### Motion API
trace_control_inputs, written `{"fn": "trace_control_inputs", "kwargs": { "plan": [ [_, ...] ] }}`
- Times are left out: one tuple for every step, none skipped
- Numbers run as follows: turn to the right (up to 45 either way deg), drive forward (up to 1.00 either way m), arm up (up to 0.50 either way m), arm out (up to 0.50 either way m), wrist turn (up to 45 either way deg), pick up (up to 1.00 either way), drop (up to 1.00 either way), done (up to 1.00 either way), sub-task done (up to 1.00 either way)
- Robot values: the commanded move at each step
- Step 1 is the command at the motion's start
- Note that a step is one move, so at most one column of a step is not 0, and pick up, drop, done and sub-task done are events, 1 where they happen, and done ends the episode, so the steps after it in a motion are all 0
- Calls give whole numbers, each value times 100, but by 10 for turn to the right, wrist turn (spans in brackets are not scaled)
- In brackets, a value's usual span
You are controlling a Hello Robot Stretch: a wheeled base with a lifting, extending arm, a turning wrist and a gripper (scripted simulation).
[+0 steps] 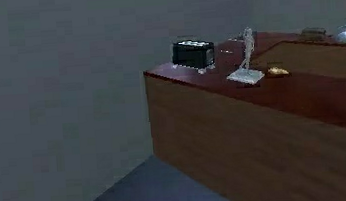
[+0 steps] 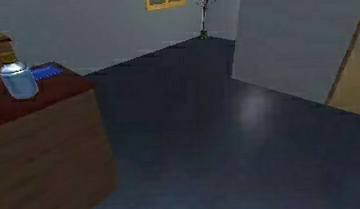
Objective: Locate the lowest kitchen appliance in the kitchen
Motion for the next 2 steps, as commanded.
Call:
{"fn": "trace_control_inputs", "kwargs": {
  "plan": [
    [390,0,0,0,0,0,0,0,0],
    [0,55,0,0,0,0,0,0,0]
  ]
}}
